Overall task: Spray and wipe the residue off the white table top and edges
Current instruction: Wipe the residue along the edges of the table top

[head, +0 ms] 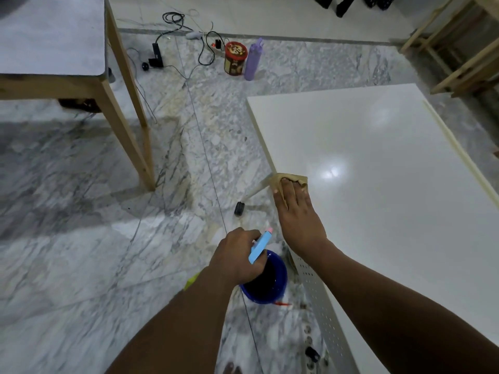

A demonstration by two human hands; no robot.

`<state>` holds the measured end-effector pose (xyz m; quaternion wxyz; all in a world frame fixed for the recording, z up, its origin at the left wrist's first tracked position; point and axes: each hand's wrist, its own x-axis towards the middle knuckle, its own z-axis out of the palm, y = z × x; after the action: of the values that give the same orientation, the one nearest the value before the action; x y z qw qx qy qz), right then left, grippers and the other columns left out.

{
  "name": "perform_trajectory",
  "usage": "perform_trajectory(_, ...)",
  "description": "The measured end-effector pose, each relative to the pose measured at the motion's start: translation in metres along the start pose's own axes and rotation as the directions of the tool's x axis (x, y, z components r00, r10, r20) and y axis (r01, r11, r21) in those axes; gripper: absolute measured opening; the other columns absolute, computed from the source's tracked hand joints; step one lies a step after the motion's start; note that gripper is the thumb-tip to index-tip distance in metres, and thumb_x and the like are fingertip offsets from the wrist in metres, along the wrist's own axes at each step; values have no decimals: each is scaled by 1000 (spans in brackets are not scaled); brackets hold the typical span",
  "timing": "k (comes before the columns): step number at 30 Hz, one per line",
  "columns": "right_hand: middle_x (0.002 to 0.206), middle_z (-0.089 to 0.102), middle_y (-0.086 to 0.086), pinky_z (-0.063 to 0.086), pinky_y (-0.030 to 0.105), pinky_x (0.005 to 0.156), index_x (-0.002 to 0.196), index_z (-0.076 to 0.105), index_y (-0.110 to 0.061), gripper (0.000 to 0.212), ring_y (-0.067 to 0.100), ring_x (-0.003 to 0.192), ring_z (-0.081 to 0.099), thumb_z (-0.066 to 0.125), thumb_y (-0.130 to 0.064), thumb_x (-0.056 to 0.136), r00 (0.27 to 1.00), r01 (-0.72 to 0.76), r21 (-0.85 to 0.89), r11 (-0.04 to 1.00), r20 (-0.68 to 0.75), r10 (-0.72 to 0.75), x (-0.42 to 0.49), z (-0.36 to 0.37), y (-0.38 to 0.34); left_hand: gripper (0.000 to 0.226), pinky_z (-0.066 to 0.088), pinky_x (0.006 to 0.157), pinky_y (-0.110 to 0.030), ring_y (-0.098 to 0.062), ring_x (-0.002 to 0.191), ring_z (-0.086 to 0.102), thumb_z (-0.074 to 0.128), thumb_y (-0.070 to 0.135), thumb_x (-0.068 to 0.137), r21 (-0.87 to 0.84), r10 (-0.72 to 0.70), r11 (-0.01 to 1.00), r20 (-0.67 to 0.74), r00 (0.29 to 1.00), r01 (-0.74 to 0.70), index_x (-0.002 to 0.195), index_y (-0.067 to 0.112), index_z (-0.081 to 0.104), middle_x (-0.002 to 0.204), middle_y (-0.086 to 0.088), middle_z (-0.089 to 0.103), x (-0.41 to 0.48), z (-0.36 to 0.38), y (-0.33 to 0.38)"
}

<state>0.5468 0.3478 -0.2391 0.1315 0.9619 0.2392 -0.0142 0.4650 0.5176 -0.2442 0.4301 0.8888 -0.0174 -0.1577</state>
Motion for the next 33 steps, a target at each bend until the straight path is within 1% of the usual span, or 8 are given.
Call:
perform_trajectory(5, 160, 21, 27, 15, 56, 120, 153, 29, -2, 80, 49, 146, 21, 64, 2, 81, 1000, 18, 55, 998, 24, -19, -62, 5, 3, 19, 31, 51, -25, -19, 62, 49, 70, 26, 89, 17, -16, 1000, -49, 999, 17, 80, 16, 57, 66, 6, 47, -50, 40, 18)
perform_trajectory(9, 158, 27, 27, 22, 58, 119, 150, 35, -2, 79, 49, 145, 26, 72, -13, 81, 999, 14, 89, 996, 45, -18, -135, 18, 4, 15, 33, 55, -25, -17, 64, 50, 71, 23, 90, 5, -12, 1000, -69, 998, 13, 84, 19, 58, 66, 11, 46, -98, 82, 35)
perform_trajectory(12, 158, 27, 27, 24, 60, 118, 150, 37, -2, 78, 49, 145, 25, 72, -21, 83, 998, 14, 108, 994, 56, -20, -183, 20, 5, 12, 46, 59, -31, -22, 69, 59, 72, 23, 89, -3, -39, 999, -74, 996, 39, 91, 12, 66, 71, 4, 57, -127, 105, 46)
perform_trajectory(16, 157, 31, 26, 24, 58, 117, 148, 39, -1, 81, 48, 145, 27, 75, -15, 77, 999, 6, 149, 989, 40, -12, -245, 22, 3, 12, 44, 58, -26, -16, 68, 59, 72, 24, 88, 11, -50, 999, -50, 997, 50, 96, 16, 69, 74, 6, 62, -162, 127, 58)
perform_trajectory(21, 157, 31, 25, 23, 57, 117, 148, 41, -3, 73, 46, 146, 26, 59, -1, 77, 1000, 4, 171, 985, -16, -2, -314, 31, 4, 9, 35, 52, -20, -12, 59, 51, 71, 23, 89, 67, -5, 998, -16, 1000, 6, 92, 16, 67, 65, 10, 51, -199, 147, 72)
perform_trajectory(25, 159, 26, 24, 23, 58, 118, 150, 38, -4, 66, 45, 148, 21, 37, -3, 84, 999, -27, 171, 985, -42, 35, -369, 40, 3, 10, 35, 54, -20, -23, 70, 59, 70, 19, 90, 101, 40, 994, -6, 999, -39, 98, 14, 67, 69, 11, 49, -235, 163, 80)
perform_trajectory(29, 162, 22, 21, 18, 56, 120, 153, 34, -7, 77, 42, 150, 16, 60, 5, 81, 998, -66, 145, 987, 0, 66, -428, 48, -2, 13, 36, 55, -24, -26, 71, 61, 70, 21, 90, 93, 48, 994, 27, 999, -50, 97, 10, 68, 77, -4, 61, -287, 188, 82)
perform_trajectory(33, 160, 26, 23, 18, 55, 118, 149, 40, -4, 79, 44, 148, 22, 66, 7, 76, 995, -102, 135, 986, -1, 103, -472, 44, -12, 16, 45, 64, -32, -28, 76, 62, 71, 23, 88, 105, 57, 993, 49, 997, -62, 99, 11, 70, 85, -10, 65, -334, 210, 79)
